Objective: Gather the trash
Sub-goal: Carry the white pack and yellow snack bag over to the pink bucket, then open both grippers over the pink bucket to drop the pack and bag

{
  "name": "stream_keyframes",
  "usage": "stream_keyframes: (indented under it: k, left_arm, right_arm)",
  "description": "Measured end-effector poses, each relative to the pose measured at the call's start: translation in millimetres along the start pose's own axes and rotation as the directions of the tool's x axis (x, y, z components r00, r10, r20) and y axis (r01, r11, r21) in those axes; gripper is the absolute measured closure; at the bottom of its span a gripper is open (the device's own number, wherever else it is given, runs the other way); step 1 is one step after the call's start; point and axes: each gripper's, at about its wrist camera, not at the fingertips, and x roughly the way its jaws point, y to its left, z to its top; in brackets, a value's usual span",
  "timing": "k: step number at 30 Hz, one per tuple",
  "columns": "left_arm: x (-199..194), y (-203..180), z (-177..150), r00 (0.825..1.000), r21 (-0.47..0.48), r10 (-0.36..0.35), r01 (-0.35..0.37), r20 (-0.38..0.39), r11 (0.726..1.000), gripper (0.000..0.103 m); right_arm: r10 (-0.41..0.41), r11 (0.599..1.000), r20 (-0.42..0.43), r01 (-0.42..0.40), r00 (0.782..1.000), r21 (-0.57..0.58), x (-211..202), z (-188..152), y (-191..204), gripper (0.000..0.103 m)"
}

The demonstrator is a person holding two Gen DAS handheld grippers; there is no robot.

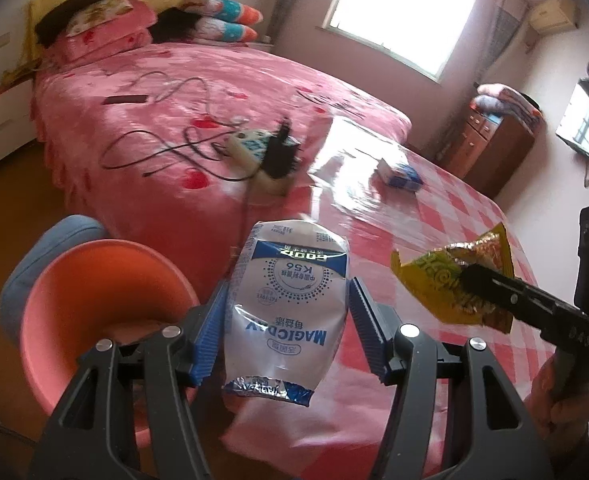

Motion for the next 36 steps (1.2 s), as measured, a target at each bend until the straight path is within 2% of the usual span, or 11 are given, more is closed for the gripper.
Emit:
stream_keyframes:
  k: [14,24,27,29,31,36]
  left_arm:
    - [-19,92,-11,0.990,-0.151,0.139,-0.136,0.010,0.979,0.042]
    - [-15,139,-28,0.979,-0.237,0.202,-0.202,-0.022,0.950,0.042]
    - [-6,150,-31,0.974,-0.258,0.219,-0.225,-0.054,0.940,0.041]
    - [1,157,-34,0.971,-0.276,0.224,-0.239,-0.085,0.931,0.034]
    - [5,160,-38,0.965,-0.277,0.242,-0.260,-0.099,0.925,0.029]
    - [7,158,-40,0.957,-0.267,0.270,-0.288,-0.102,0.920,0.027]
  right_arm:
    - [0.105,0.981,-0.136,-0.125,0.985,-0.149,68,1,82,0.071]
    - [0.124,0.956,-0.229,-0.178,0.965,-0.233,116,-4,126,0.070]
    - [0.113,0.956,-0.249,-0.174,0.962,-0.237,136,-5,132,0.062]
    - [0.123,0.960,-0.254,-0.179,0.959,-0.213,142,-5,128,0.043]
    - [0.123,0.969,-0.241,-0.169,0.963,-0.180,140,-4,121,0.032]
    - [0.075,0.980,-0.175,-0.105,0.982,-0.166,120,1,105,0.023]
